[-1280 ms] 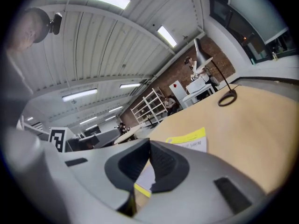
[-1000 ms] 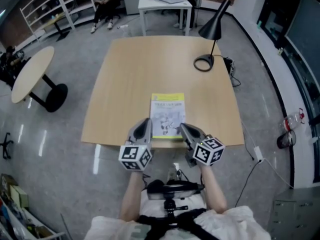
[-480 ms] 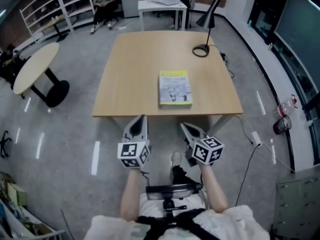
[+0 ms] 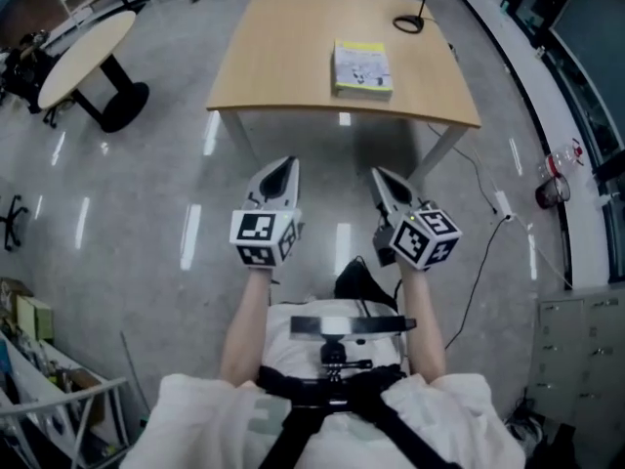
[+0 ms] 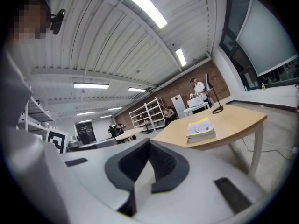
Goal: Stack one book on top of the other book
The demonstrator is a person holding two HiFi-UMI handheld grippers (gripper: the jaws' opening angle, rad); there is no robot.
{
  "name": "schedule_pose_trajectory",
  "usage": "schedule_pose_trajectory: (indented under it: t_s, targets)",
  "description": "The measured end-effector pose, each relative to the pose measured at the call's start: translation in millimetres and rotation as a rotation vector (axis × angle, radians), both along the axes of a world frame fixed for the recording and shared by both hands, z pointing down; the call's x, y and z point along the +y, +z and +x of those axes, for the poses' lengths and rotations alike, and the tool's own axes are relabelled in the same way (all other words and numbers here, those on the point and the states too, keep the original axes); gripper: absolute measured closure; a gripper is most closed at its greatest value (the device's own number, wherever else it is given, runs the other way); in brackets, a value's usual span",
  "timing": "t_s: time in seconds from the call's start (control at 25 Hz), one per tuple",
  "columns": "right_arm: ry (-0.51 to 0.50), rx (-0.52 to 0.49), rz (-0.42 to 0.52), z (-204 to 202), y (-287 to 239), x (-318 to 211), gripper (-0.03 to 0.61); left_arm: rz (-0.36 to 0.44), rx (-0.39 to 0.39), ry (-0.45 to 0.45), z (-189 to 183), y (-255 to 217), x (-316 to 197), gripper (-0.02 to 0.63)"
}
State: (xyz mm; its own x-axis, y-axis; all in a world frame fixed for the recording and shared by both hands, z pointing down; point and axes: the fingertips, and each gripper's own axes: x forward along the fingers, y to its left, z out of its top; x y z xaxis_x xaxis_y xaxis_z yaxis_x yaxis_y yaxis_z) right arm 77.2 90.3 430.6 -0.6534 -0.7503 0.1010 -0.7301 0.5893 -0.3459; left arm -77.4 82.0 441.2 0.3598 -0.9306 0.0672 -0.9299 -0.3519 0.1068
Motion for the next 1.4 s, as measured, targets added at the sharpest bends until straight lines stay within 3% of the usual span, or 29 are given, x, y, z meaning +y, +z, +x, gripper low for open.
schedule_pose_trajectory:
  t_s: [0.36,0.6,0.88,1.24,1.4]
  targets:
    - [0.042,-0.006,-0.001,49,-6,91,0.581,0.010,0.021,0.051,56,-6,86,0.595]
    - [0.046,-0.028,-0.031,78,-1,189,0.581,-0.008,0.037,0.040,89,-8,178,0.595]
    - [0.026,-0.016,0.021,87,-23,271,0.581,0.029,0.070,-0.010,84,-31,258,0.596]
    - [0.015,-0.022,0.056,62,-51,308,0.581,-0.007,0.097,-0.011,68,-39,303,0.596]
    - [0.036,-0.004,0.070,57,-51,313,0.581,-0.010,0.072,0.005,66,-36,310,0.595]
